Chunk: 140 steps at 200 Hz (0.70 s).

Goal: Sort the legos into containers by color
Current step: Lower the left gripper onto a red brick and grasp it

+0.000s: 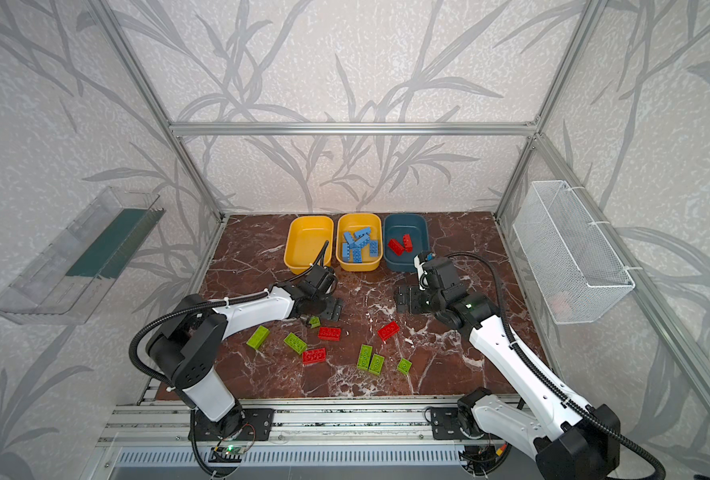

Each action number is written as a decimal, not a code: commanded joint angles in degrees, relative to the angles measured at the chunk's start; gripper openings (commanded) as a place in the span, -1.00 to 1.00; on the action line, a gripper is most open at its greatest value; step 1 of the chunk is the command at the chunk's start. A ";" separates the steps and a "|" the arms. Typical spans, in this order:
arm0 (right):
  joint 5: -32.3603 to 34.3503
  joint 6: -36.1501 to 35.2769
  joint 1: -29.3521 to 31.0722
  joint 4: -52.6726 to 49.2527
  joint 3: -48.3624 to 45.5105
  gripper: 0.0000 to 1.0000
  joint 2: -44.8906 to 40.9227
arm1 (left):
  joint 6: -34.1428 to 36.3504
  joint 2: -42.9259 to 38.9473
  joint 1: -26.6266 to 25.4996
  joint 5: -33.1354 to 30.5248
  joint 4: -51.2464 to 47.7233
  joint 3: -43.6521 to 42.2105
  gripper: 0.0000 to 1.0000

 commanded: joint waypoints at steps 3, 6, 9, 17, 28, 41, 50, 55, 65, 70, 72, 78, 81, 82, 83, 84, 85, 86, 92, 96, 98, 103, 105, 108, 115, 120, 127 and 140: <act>-0.67 -0.49 -0.53 0.45 -1.06 0.98 -0.51 | 2.31 2.07 0.00 1.24 -1.54 1.91 0.71; -0.67 -0.49 -0.56 0.58 -1.12 0.98 -0.60 | 2.35 2.27 0.04 1.25 -1.57 1.95 0.69; -0.67 -0.49 -0.64 0.60 -1.25 0.98 -0.72 | 2.31 2.42 0.00 1.24 -1.59 2.08 0.66; -0.87 -0.40 -0.88 0.59 -1.52 0.98 -0.95 | 2.17 2.86 0.00 1.34 -1.98 2.45 0.59; -1.24 -0.32 -1.20 0.65 -1.92 0.98 -1.44 | 2.00 3.45 0.04 1.26 -2.65 3.05 0.50; -1.44 -0.32 -1.46 0.60 -2.27 0.98 -1.99 | 1.59 3.64 -0.01 1.08 -3.42 3.61 0.35; -1.49 -0.40 -1.55 0.33 -2.37 0.98 -2.44 | 1.30 3.55 -0.05 1.14 -3.76 3.63 0.30; -1.45 -0.48 -1.63 0.15 -2.40 0.98 -2.70 | 1.17 3.42 -0.08 1.19 -3.93 3.55 0.30; -1.31 -0.58 -1.83 -0.05 -2.45 0.98 -3.20 | 0.70 3.09 -0.06 1.34 -4.19 3.28 0.29; -1.28 -0.58 -1.92 -0.10 -2.55 0.98 -3.40 | 0.56 2.97 -0.13 1.40 -4.30 3.13 0.26; -1.35 -0.58 -1.96 -0.10 -2.54 0.98 -3.48 | 0.52 2.84 -0.11 1.38 -4.36 3.06 0.24; -1.22 -0.58 -2.05 -0.26 -2.63 0.98 -3.81 | 0.36 2.62 -0.06 1.18 -4.47 2.83 0.18; -1.20 -0.58 -2.09 -0.27 -2.63 0.98 -3.96 | 0.23 2.62 -0.10 1.10 -4.56 2.84 0.15; -1.20 -0.58 -2.09 -0.27 -2.63 0.98 -4.00 | 0.19 2.58 -0.12 1.09 -4.60 2.84 0.14; -1.20 -0.54 -2.09 -0.28 -2.67 0.98 -4.02 | 0.17 2.56 -0.08 1.04 -4.67 2.84 0.13; -1.24 -0.56 -2.09 -0.28 -2.70 0.98 -4.03 | 0.12 2.50 -0.07 1.06 -4.75 2.84 0.12; -1.22 -0.52 -2.09 -0.24 -2.75 0.98 -4.08 | 0.09 2.52 -0.10 1.06 -4.79 2.79 0.10; -1.21 -0.46 -2.09 -0.30 -2.78 0.98 -4.15 | 0.08 2.48 -0.07 1.07 -4.81 2.86 0.09; -1.28 -0.41 -2.16 -0.29 -2.74 0.98 -4.43 | -0.02 2.40 -0.14 1.07 -5.35 3.20 0.01; -1.40 -0.34 -2.14 -0.30 -2.74 0.98 -4.68 | -0.10 2.36 -0.20 1.12 -5.75 3.52 -0.05; -1.49 -0.32 -2.17 -0.29 -2.72 0.98 -4.84 | -0.19 2.36 -0.15 1.09 -5.94 3.76 -0.08; -1.49 -0.19 -2.19 -0.42 -2.80 0.98 -5.08 | -0.32 2.44 -0.27 0.95 -6.50 4.46 -0.15; -1.54 -0.08 -2.18 -0.41 -2.81 0.98 -5.24 | -0.47 2.44 -0.26 0.95 -6.80 4.78 -0.17; -1.59 0.01 -2.18 -0.41 -2.85 0.98 -5.53 | -0.46 2.50 -0.32 1.03 -7.34 5.38 -0.20; -1.58 0.27 -2.23 -0.38 -3.03 0.98 -6.04 | -0.67 2.63 -0.46 0.84 -8.22 6.89 -0.24; -1.55 0.59 -2.19 -0.37 -3.30 0.98 -6.60 | -0.87 2.70 -0.61 0.57 -9.06 8.11 -0.24; -1.58 1.10 -2.18 -0.13 -3.77 0.98 -7.49 | -1.06 3.06 -0.66 0.29 -10.16 10.28 -0.25; -1.43 1.82 -2.21 -0.03 -4.92 0.98 -9.71 | -1.15 3.99 -0.88 0.34 -11.84 14.84 -0.25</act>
